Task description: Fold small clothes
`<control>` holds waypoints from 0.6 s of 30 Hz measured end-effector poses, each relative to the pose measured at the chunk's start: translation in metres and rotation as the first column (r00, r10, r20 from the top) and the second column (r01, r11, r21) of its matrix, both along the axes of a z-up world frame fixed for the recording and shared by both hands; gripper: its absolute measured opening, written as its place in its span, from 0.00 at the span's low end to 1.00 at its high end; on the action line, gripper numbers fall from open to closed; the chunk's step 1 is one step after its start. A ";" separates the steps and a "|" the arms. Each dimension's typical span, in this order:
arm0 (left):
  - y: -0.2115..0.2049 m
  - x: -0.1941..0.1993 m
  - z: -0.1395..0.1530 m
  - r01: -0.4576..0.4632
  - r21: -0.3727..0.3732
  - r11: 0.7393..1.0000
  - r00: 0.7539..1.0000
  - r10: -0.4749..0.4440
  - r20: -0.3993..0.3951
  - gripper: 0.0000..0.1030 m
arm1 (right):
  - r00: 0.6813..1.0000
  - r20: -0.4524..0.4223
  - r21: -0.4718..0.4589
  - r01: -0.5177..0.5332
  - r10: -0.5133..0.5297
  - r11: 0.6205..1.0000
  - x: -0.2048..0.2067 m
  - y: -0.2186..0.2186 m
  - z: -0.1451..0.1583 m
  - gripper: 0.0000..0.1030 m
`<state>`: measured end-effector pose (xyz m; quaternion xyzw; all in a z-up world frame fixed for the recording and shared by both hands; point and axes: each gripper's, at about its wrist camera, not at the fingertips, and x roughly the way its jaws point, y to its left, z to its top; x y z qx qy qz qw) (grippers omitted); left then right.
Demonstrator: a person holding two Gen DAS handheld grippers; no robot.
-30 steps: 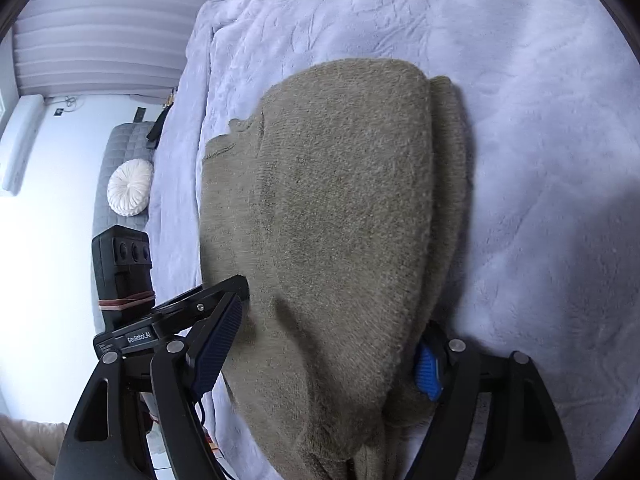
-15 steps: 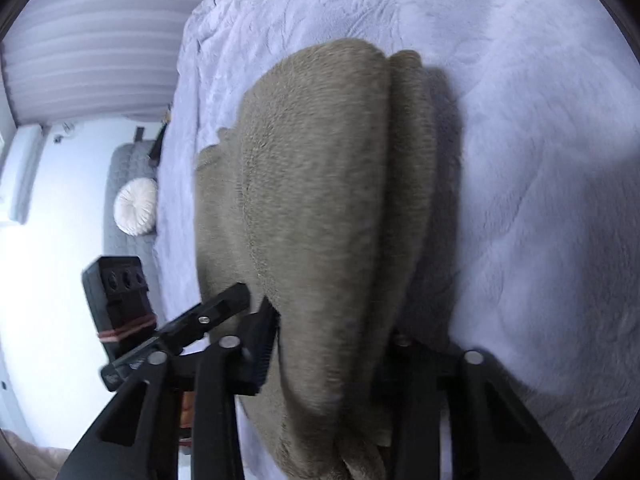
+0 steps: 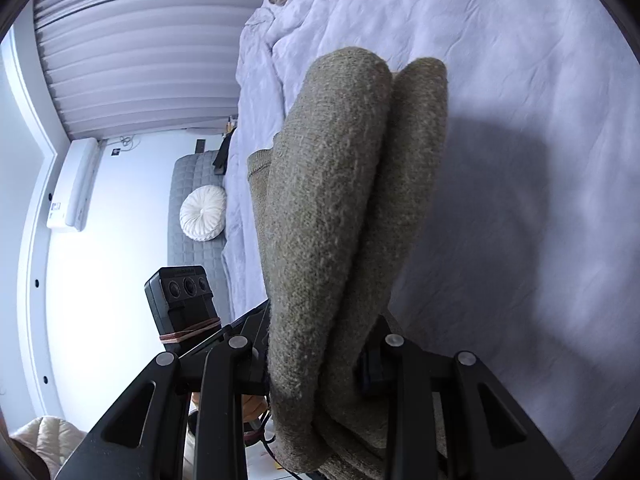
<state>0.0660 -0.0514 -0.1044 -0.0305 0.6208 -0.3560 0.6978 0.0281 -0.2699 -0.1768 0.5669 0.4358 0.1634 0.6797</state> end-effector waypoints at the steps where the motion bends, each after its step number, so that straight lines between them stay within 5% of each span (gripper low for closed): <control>1: 0.012 -0.003 0.002 -0.003 0.009 1.000 1.000 0.003 -0.003 0.49 | 1.000 0.001 0.005 -0.007 0.007 1.000 -0.001 0.009 0.001 0.32; 9: 0.089 -0.037 -0.026 -0.067 0.142 0.988 0.995 0.076 -0.060 0.49 | 0.994 -0.067 0.045 -0.084 0.087 0.995 -0.004 0.085 -0.024 0.32; 13: 0.115 -0.040 -0.027 -0.103 0.178 0.979 0.994 0.107 -0.016 0.49 | 0.971 -0.218 -0.092 -0.120 0.098 0.989 -0.005 0.102 -0.040 0.40; 17: 0.135 -0.034 -0.010 -0.154 0.177 0.972 0.987 0.144 0.069 0.49 | 0.971 -0.238 -0.208 -0.078 0.027 0.975 -0.005 0.085 -0.020 0.43; 18: 0.135 -0.031 -0.009 -0.161 0.176 0.971 0.986 0.150 0.074 0.49 | 0.971 -0.240 -0.242 -0.071 0.011 0.968 -0.004 0.080 -0.014 0.37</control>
